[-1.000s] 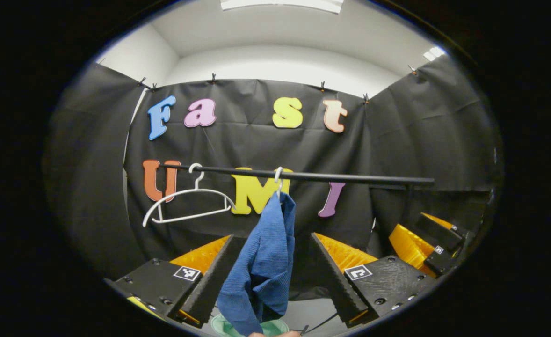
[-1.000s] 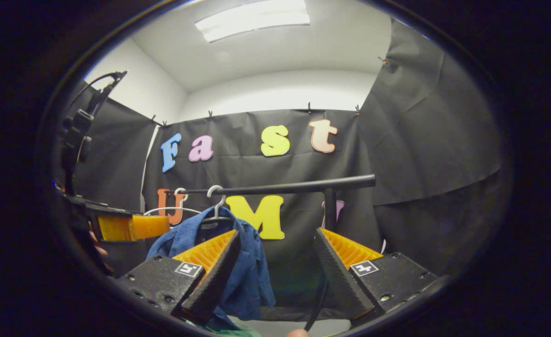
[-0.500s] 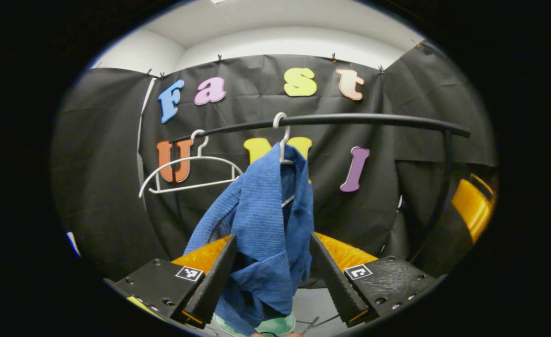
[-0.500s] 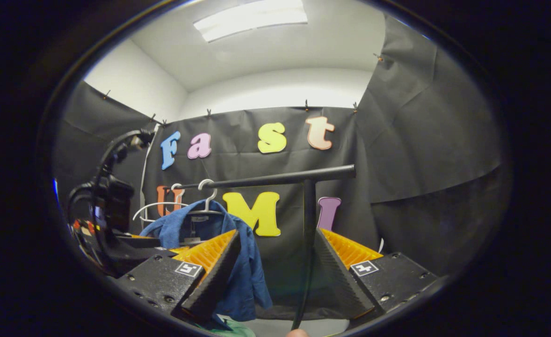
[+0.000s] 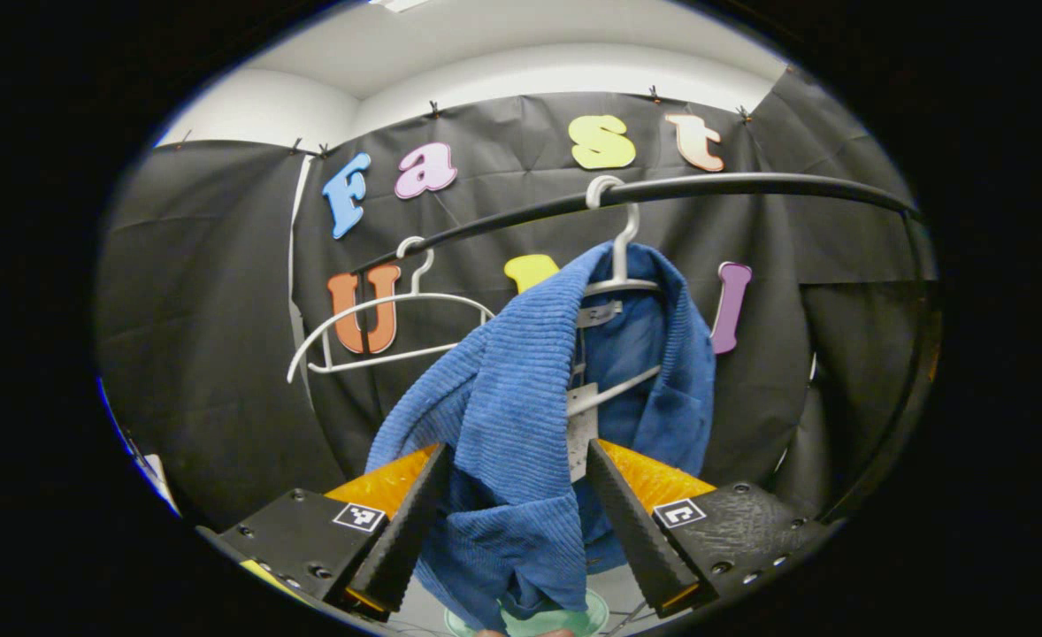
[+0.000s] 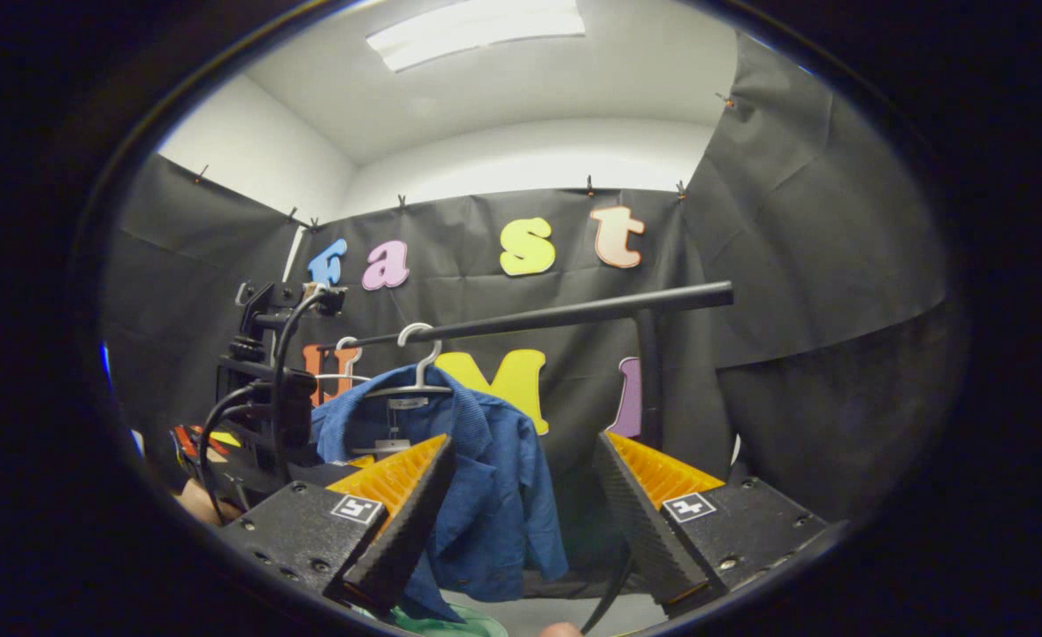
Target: Grasp the clothes on the hanger with both hands and then place them into the laundry hamper below.
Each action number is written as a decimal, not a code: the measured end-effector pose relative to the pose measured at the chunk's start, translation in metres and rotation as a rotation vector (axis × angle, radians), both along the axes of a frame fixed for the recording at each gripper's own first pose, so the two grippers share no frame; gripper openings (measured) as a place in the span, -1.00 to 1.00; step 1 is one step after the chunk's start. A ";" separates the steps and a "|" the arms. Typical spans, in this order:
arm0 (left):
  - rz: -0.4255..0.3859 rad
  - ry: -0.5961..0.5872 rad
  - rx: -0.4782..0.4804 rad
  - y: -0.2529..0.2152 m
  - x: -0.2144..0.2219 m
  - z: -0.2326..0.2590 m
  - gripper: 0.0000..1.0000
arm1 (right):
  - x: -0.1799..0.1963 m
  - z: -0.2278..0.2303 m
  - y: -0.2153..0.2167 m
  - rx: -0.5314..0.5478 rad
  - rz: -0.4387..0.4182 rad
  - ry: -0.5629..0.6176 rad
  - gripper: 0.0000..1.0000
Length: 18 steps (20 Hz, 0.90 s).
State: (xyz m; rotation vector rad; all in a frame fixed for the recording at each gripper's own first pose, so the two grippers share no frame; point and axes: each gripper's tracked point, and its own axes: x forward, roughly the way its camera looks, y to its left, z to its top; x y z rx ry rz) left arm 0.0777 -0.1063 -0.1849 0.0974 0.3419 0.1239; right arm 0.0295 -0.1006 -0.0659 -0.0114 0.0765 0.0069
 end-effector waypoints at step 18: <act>-0.202 0.009 -0.054 0.054 0.069 -0.020 -0.80 | 0.155 -0.119 0.085 -0.038 -0.195 0.189 1.00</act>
